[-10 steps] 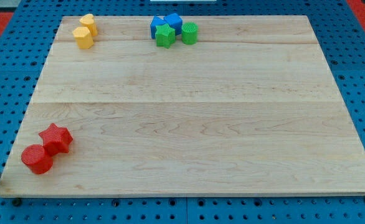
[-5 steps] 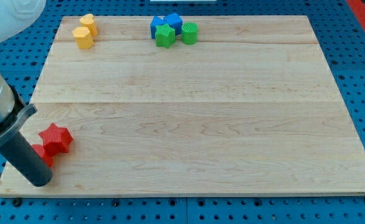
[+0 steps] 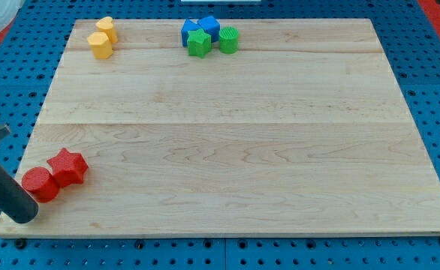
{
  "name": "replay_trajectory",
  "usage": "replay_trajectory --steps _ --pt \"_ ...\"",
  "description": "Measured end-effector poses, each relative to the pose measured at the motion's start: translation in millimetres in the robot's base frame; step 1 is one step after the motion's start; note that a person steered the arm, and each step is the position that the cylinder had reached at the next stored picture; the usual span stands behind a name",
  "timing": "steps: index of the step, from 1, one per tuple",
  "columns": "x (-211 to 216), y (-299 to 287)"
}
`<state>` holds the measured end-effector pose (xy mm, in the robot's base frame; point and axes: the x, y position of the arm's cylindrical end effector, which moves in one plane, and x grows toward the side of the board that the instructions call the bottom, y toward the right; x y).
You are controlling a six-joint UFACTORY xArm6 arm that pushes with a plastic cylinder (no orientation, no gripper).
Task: Push both the red blocks towards the right side of the board
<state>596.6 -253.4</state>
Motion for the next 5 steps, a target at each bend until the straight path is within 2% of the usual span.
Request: replay_trajectory --steps 5 --pt "-35.8 -5.7"
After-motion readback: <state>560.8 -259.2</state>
